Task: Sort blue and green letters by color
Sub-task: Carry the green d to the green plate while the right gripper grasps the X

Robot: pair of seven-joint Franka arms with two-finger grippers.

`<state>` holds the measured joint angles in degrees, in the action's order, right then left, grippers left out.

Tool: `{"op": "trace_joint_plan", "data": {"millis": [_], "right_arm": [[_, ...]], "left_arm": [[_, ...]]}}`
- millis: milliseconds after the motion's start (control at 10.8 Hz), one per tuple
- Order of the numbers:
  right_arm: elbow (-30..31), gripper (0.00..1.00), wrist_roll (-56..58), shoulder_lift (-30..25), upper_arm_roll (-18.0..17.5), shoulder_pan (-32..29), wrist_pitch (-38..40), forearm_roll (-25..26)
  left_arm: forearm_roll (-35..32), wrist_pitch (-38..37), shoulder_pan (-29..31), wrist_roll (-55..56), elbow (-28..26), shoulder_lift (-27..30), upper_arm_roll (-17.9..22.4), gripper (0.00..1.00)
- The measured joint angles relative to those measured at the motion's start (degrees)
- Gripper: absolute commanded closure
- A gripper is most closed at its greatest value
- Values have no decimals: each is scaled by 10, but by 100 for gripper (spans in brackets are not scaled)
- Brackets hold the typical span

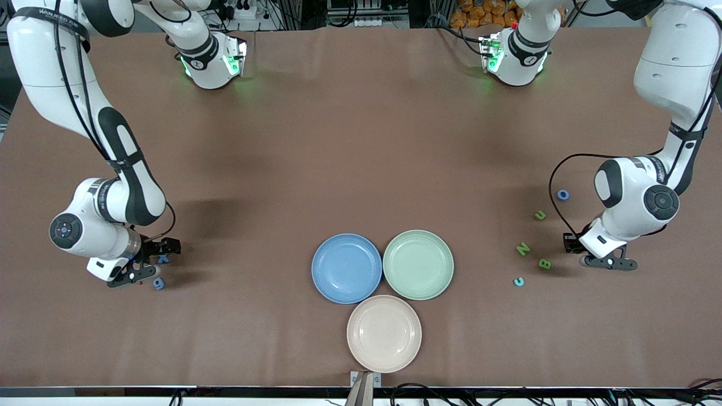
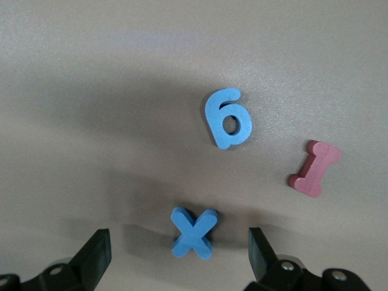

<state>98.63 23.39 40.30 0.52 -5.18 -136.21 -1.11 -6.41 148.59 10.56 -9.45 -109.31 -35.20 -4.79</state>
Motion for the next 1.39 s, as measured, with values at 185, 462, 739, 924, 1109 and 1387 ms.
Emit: {"op": "trace_joint_plan", "data": {"millis": [185,462,739,924,1109,1387], "right_arm": [[0,55,0,0,0,0,0,0],[0,100,0,0,0,0,-1,0],[-2,100,0,0,3,-1,-4,0],[-2,100,0,0,3,-1,-4,0],[-5,100,0,0,1,0,-4,-1],[-38,100,-66,0,-8,27,-5,-4]], "left_arm": [[0,1,-12,0,1,1,0,90],[0,-25,-60,50,15,24,-2,90],[0,-59,-143,196,42,37,-4,90],[5,-62,-197,285,52,37,-4,90],[53,-75,-239,326,71,34,-4,90],[76,-94,-277,384,104,15,-4,90]]}}
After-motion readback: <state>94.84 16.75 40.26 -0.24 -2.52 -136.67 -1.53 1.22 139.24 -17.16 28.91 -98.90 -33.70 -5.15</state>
